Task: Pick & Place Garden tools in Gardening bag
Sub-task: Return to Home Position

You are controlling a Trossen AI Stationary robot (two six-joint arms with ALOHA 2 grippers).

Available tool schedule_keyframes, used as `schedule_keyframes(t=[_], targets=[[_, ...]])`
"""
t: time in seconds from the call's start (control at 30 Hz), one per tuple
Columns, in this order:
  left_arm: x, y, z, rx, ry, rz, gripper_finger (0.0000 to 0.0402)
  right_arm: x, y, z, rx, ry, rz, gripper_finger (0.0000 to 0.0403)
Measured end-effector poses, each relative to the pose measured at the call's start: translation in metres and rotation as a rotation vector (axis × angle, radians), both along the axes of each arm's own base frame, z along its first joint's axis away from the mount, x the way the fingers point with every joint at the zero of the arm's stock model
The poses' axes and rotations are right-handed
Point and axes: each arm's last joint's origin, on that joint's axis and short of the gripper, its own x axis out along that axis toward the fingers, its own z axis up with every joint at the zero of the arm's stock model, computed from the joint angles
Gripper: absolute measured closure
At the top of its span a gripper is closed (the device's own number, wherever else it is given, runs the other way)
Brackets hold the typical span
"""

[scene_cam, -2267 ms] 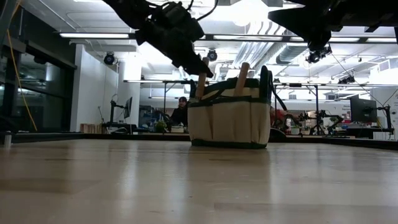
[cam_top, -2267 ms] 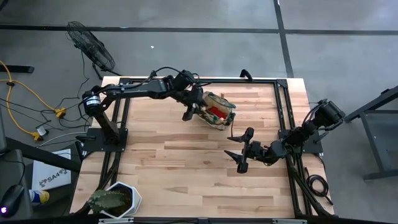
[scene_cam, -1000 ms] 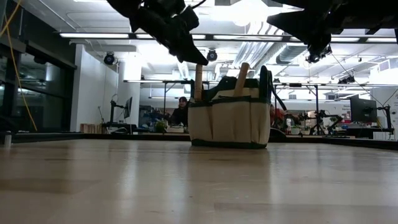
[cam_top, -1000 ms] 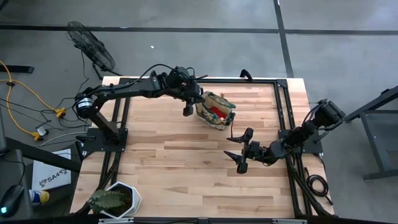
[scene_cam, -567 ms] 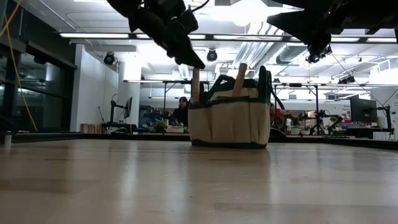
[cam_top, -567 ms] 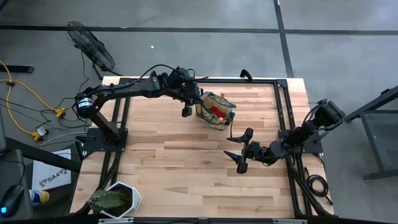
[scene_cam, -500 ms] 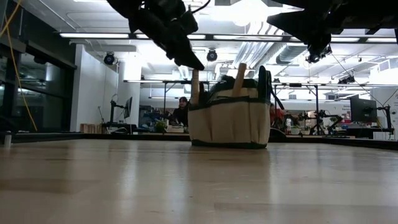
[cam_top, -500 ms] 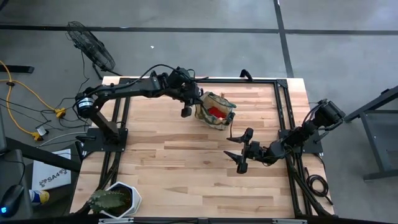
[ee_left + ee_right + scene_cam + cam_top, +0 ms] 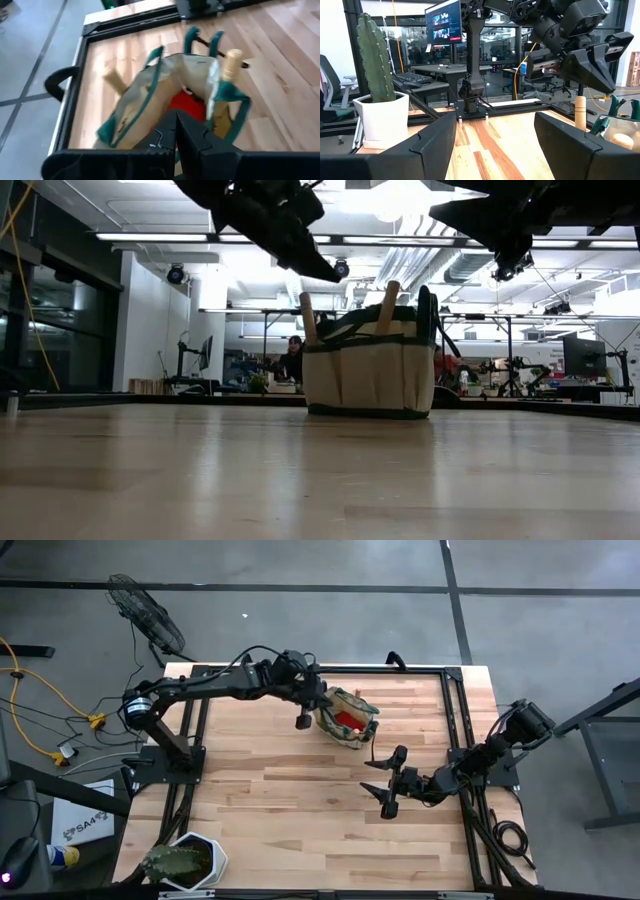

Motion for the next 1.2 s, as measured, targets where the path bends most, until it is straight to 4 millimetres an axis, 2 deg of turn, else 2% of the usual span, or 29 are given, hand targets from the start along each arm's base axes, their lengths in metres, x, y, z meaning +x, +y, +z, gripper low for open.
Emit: schedule_keyframes(t=[0.17,0.33,0.4,0.57,0.7,0.83,0.97,1.1,1.2], targets=[[0.000,-0.003,-0.002,0.008,0.027,0.020,0.0401,0.000,0.000,0.000,0.000,0.000,0.000,0.0142],[-0.013,-0.006,0.023,0.001,-0.051,0.090,0.0401,0.000,0.000,0.000,-0.001,0.003,-0.003,0.0142],[-0.016,-0.007,0.027,-0.004,-0.057,0.117,0.0401,0.000,0.000,0.000,0.003,0.001,-0.004,0.0142],[-0.018,-0.008,0.020,-0.049,0.003,0.121,0.0401,0.000,-0.001,-0.001,0.024,0.005,-0.019,0.0142],[-0.020,-0.013,-0.008,-0.082,0.036,0.123,0.0401,-0.001,0.000,-0.001,0.023,0.009,-0.016,0.0142],[-0.038,-0.021,-0.020,-0.116,-0.064,0.142,0.0401,-0.005,0.005,0.001,0.013,0.003,-0.026,0.0142],[-0.061,-0.035,-0.035,-0.141,-0.115,0.131,0.0401,-0.017,0.010,0.006,-0.016,0.052,-0.220,0.0142],[-0.083,-0.049,-0.024,-0.084,-0.200,0.141,0.0401,-0.033,0.011,0.017,0.059,0.081,-0.423,0.0142],[-0.100,-0.055,-0.011,-0.069,-0.264,0.125,0.0401,-0.043,0.008,0.021,0.074,0.053,-0.362,0.0142]])
